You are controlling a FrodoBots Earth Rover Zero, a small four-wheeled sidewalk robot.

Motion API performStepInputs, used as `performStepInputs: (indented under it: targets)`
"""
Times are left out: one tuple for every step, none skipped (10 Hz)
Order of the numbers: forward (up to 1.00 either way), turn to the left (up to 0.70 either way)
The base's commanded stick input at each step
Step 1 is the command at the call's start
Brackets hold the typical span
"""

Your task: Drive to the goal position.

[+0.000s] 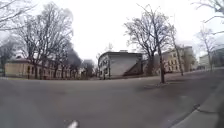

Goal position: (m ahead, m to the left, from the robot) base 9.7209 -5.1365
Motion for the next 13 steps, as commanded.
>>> performStepInputs:
  targets:
    - [1.0,0.0]
    - [1.0,0.0]
    - [1.0,0.0]
    - [1.0,0.0]
    - [1.0,0.0]
    - [1.0,0.0]
    - [1.0,0.0]
    - [1.0,0.0]
    - [1.0,0.0]
    - [1.0,0.0]
    - [1.0,0.0]
    - [1.0,0.0]
    - [1.0,0.0]
